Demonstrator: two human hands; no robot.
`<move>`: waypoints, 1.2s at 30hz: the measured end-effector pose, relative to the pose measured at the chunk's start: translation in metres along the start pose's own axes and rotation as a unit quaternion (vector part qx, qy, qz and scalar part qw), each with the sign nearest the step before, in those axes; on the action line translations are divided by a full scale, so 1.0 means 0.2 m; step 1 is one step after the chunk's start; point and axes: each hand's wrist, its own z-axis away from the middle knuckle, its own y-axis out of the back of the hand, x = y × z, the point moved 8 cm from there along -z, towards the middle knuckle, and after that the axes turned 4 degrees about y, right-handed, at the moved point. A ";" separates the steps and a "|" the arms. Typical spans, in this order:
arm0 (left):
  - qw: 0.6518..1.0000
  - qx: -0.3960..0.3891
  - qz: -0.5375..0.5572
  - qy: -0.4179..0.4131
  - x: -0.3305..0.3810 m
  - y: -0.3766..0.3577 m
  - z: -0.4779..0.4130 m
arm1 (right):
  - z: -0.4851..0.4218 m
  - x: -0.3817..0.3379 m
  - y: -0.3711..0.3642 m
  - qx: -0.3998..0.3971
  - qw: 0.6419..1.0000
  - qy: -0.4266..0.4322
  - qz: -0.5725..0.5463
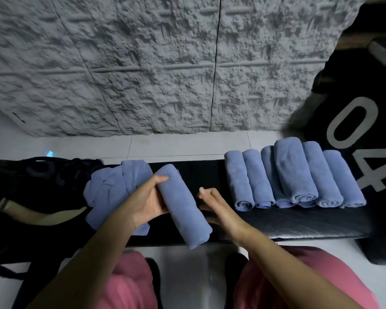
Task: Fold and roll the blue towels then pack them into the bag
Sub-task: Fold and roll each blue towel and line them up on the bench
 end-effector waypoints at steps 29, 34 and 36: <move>0.985 0.103 -0.140 0.021 0.01 -1.05 -0.95 | 0.25 -0.30 0.85 0.381 0.762 -0.100 0.514; 0.967 0.158 -0.198 -0.039 0.03 -1.03 -0.98 | 0.20 -0.34 0.81 0.376 0.711 -0.014 0.594; 0.949 0.179 -0.252 -0.063 0.08 -0.99 -0.94 | 0.16 -0.29 0.82 0.339 0.726 -0.031 0.597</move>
